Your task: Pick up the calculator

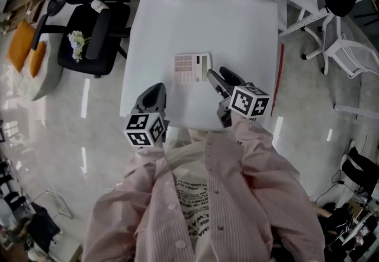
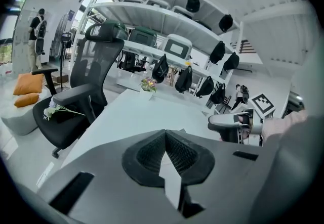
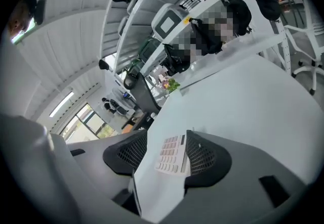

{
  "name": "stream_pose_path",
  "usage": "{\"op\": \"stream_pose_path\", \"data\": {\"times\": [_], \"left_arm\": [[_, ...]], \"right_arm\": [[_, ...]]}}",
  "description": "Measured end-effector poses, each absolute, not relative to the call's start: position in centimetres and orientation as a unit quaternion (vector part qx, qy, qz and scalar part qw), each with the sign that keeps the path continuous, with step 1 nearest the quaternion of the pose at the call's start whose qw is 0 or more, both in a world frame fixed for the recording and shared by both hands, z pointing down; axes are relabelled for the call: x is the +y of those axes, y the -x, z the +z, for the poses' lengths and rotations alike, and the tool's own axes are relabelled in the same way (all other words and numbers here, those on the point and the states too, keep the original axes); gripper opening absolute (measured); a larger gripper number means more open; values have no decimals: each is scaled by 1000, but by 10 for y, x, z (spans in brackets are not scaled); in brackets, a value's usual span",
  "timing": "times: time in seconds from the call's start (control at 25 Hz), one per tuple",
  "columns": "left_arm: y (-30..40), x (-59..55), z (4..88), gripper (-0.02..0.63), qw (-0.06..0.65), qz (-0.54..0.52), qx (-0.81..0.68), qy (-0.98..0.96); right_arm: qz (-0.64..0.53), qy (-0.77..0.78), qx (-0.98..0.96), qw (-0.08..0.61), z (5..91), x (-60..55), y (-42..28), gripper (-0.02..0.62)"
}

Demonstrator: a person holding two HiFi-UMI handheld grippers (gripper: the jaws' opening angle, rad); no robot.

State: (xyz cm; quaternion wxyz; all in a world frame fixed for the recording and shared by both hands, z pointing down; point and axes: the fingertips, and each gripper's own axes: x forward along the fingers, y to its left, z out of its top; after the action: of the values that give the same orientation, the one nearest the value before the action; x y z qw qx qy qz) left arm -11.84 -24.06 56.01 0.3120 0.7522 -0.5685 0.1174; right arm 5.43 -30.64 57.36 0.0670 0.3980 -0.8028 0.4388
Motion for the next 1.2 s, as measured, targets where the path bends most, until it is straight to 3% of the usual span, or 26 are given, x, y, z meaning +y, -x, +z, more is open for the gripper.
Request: {"op": "stream_pose_path", "data": {"times": [1.04,1.2], "left_arm": [[119,-265,641,0,390,155,-570,-706],[120,-264,646,0,398,157,-565,-706]], "right_arm": [[559,-306,-755,151,681,-329,-10,224],[566,-292,-751,175,686,-324,-5,168]]}}
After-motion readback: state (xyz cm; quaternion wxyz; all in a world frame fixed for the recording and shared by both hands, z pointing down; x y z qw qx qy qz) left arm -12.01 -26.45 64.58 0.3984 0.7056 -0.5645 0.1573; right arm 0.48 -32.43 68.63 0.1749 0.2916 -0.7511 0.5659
